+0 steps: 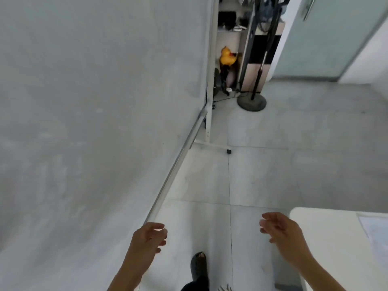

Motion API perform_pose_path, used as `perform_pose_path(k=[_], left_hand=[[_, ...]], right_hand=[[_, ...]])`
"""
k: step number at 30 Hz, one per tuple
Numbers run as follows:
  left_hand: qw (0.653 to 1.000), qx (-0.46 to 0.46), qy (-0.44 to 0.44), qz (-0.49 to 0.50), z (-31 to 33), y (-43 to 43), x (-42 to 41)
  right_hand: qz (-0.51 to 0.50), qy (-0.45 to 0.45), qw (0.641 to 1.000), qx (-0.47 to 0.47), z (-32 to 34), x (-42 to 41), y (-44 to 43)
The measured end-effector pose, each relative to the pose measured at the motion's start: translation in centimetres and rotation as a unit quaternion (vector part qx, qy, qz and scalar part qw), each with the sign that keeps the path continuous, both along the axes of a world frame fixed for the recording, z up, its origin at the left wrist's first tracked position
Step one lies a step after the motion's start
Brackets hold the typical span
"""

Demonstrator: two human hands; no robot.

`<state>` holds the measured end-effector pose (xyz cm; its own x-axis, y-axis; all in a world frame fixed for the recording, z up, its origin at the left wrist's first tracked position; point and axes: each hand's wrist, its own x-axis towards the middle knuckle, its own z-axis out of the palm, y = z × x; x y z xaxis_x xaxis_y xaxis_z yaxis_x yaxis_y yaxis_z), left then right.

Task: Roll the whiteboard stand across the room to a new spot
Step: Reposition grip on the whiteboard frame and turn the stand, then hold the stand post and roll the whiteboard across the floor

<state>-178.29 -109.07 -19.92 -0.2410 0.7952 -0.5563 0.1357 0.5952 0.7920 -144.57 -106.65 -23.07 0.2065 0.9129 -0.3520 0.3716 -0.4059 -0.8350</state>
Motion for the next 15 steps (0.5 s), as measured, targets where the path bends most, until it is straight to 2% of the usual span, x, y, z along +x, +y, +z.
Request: perform_pose_path(k=[8, 15], left_hand=[[0.992, 0.050, -0.010, -0.118, 2.9, 20.2, 7.2], [0.991, 0.043, 0.019, -0.129, 0.9, 35.6, 12.8]], right_hand=[[-0.115, 0.026, 0.993, 0.010, 0.9, 5.6, 11.5], [-0.191, 0.032, 0.981, -0.017, -2.7, 14.1, 24.5]])
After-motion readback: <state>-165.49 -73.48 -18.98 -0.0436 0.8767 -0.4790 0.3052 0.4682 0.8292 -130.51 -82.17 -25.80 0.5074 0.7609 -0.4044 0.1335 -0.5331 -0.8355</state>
